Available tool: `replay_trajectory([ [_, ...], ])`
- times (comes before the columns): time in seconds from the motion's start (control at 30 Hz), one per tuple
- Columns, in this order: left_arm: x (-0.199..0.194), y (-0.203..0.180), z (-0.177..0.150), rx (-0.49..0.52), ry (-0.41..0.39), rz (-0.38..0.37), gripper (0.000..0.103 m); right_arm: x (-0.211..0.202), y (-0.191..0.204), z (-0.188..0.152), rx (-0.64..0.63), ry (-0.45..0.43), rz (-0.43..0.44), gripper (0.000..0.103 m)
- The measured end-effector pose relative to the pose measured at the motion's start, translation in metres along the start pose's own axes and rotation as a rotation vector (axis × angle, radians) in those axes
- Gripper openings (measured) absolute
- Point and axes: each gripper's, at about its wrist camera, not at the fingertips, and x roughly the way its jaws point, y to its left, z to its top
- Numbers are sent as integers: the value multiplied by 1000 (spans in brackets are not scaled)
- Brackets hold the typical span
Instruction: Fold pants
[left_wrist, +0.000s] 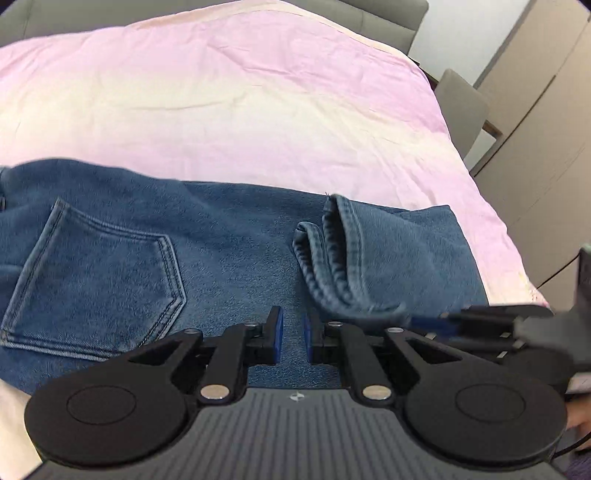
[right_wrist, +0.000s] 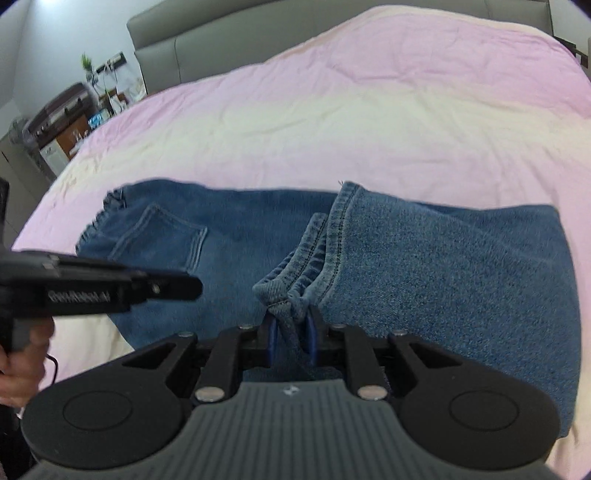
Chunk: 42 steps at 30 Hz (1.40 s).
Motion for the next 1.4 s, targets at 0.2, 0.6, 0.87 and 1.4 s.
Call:
replay_trajectory([
  [0.2, 6, 2, 9, -54, -4, -83, 13, 12, 12, -12, -68, 74, 18, 43],
  [0.6, 83, -30, 4, -119, 31, -119, 44, -70, -72, -18, -50, -10, -212, 56],
  [0.87, 70, -56, -13, -16, -13, -42, 3, -80, -124, -42, 47, -14, -254, 56],
  [1.4, 37, -24, -15, -84, 1, 48, 1, -67, -162, -10, 29, -137, -345, 32],
])
